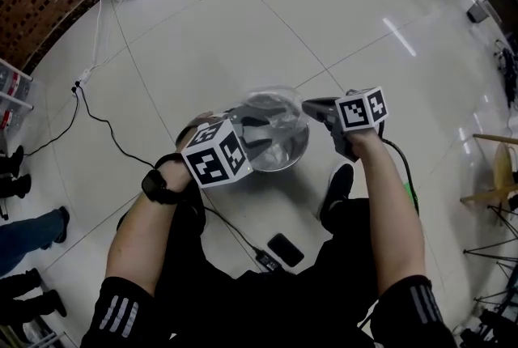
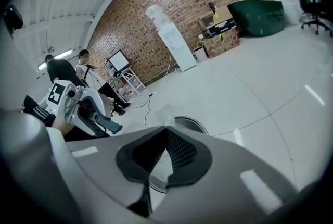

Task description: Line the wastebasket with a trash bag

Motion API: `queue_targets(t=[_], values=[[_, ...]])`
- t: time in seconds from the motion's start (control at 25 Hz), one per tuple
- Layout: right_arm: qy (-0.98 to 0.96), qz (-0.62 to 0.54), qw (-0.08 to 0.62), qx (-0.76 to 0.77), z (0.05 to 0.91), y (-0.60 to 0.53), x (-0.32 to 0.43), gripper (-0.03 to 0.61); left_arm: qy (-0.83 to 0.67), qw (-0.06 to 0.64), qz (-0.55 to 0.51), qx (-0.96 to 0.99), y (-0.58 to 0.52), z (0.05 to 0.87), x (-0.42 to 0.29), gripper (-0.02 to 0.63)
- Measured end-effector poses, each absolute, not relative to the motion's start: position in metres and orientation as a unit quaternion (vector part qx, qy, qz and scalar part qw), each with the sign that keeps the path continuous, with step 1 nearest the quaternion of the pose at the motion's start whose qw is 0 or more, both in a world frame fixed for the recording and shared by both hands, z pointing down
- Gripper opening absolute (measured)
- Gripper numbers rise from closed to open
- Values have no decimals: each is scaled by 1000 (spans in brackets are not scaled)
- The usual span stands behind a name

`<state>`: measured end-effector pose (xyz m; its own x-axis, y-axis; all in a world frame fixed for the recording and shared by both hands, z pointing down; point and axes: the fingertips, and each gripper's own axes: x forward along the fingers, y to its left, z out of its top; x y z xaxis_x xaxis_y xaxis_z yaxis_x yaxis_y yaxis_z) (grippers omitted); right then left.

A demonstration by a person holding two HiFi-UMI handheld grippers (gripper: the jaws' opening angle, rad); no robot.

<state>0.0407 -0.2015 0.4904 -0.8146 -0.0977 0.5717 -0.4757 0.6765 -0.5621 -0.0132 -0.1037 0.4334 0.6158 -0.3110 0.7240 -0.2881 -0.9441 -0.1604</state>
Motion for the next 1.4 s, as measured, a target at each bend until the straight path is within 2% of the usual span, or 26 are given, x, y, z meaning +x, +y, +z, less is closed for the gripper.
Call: queue_targets(t=[0.2,0.48,0.56,0.64,0.72,1.0,1.4], values=[[-878,348,281,172,495,-206,66,8,181,3,-478,-859,-104,461,-56,174],[-869,343,313,172,508,-201,83,8,137,-12,-544,-828,-84,518,-61,176],[-865,348,323,163,513,-196,82,8,137,-18,-555,-820,-86,533,-61,143],[-860,352,337,153,522,-189,81,8,139,-27,-558,-818,-87,546,-60,45],[-852,351,361,144,532,-182,83,8,135,-35,-558,-818,-86,557,-56,-4],[-821,342,434,145,565,-174,111,8,100,-33,-567,-817,-74,579,-31,-6],[-779,379,482,134,617,-158,139,8,-20,-18,-581,-814,-13,601,10,-6]])
